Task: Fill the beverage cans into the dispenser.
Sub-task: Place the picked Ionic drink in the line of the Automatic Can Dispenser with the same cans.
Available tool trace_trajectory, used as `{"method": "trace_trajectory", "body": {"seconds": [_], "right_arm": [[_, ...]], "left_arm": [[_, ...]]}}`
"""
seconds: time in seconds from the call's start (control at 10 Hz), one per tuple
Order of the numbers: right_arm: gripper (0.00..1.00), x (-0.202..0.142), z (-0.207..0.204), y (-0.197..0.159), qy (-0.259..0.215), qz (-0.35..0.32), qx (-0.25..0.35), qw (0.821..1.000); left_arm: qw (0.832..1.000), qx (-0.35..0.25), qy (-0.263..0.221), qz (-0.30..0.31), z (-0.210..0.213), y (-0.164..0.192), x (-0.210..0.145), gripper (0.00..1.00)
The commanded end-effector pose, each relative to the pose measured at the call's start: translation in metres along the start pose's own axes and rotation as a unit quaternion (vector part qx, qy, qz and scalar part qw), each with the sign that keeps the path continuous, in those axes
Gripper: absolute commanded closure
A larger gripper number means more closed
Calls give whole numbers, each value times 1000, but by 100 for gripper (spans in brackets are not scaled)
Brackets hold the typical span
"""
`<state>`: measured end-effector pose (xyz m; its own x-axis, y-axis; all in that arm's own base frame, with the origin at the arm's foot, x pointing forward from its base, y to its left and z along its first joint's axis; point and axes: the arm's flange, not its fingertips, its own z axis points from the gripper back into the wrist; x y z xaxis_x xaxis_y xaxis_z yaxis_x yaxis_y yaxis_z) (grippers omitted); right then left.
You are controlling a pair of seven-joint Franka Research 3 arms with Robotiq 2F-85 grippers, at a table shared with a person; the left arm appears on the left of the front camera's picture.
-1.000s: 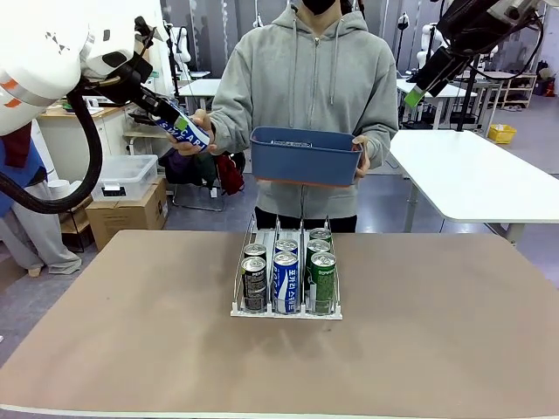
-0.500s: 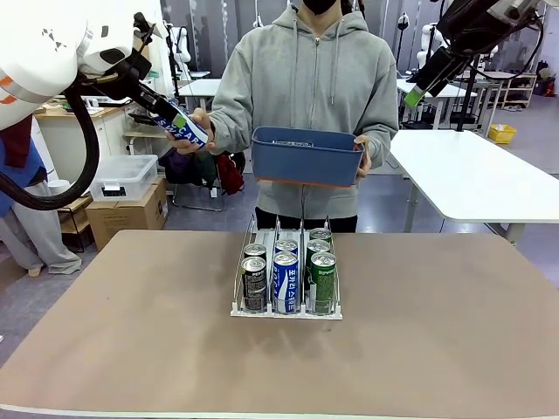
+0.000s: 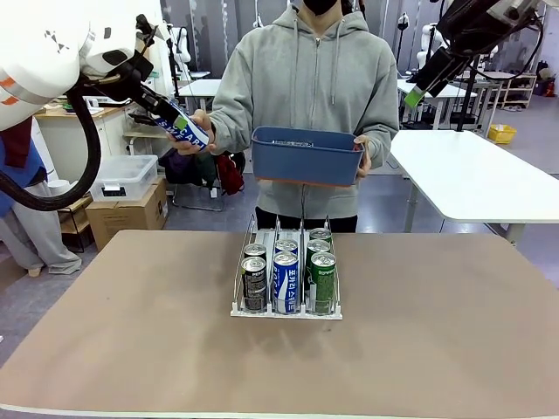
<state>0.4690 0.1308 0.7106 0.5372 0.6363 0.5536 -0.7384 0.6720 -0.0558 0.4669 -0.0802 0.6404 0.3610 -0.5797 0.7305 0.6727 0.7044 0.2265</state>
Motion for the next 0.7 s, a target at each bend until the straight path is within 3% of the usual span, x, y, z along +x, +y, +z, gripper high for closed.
{"method": "trace_trajectory", "body": {"seconds": [0.0,0.6], "right_arm": [[0,-3,1,1,0,0,0,1000],[0,-3,1,1,0,0,0,1000]], "left_arm": [[1000,0,-4,-2,2,2,-1,100],[1000,0,-4,-2,2,2,-1,100]]}}
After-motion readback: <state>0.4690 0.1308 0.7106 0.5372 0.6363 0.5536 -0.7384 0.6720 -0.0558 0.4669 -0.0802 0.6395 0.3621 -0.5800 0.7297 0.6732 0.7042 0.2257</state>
